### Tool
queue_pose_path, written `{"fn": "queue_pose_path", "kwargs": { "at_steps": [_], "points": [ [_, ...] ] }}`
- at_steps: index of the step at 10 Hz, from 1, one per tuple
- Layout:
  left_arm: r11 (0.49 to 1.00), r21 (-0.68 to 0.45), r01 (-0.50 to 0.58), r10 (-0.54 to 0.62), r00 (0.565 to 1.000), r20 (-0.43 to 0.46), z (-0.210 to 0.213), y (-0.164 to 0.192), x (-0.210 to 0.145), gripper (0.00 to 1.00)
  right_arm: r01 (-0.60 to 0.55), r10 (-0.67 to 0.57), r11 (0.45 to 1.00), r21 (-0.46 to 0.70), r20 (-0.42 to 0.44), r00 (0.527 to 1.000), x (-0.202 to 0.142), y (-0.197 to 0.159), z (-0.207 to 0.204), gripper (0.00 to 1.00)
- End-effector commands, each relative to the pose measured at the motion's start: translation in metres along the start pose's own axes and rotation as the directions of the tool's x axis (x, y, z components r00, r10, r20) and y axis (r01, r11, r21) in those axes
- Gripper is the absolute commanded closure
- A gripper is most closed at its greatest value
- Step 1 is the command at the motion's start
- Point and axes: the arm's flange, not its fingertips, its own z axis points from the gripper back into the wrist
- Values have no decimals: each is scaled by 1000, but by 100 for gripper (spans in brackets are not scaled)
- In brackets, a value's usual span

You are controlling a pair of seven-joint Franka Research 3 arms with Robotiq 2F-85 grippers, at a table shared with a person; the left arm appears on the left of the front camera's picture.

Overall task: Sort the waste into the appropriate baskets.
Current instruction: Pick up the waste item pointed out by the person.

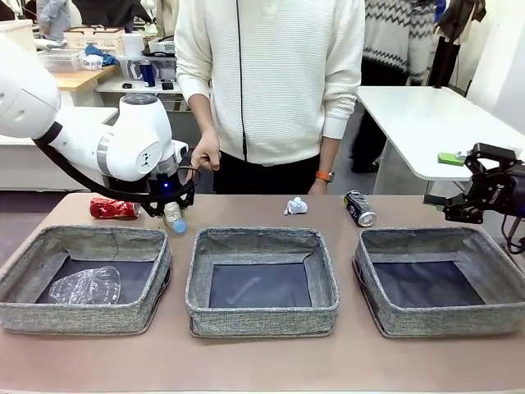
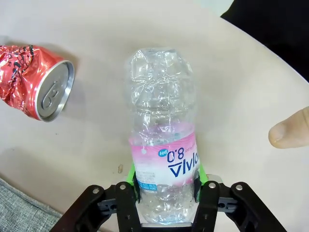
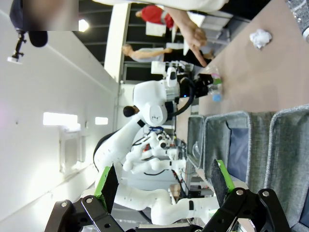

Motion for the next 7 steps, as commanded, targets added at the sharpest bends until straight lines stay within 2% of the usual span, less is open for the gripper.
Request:
{"fn": "queue_pose_path", "kwargs": {
  "at_steps": [1, 4, 5, 7],
  "points": [
    [1000, 19, -18, 18, 1000, 0, 2, 3, -6, 53, 20, -20, 1000, 11, 8, 1000, 1, 5, 0, 0],
    [999, -11, -34, 34, 999, 12, 14, 8, -8, 53, 20, -20, 1000, 11, 8, 1000, 1, 5, 0, 0],
    [998, -44, -49, 50, 999, 18, 33, 14, -10, 53, 20, -20, 1000, 11, 8, 1000, 1, 5, 0, 0],
    [996, -77, -49, 55, 995, 82, 87, 30, -21, 53, 20, -20, 1000, 11, 8, 1000, 1, 5, 0, 0]
  ]
}}
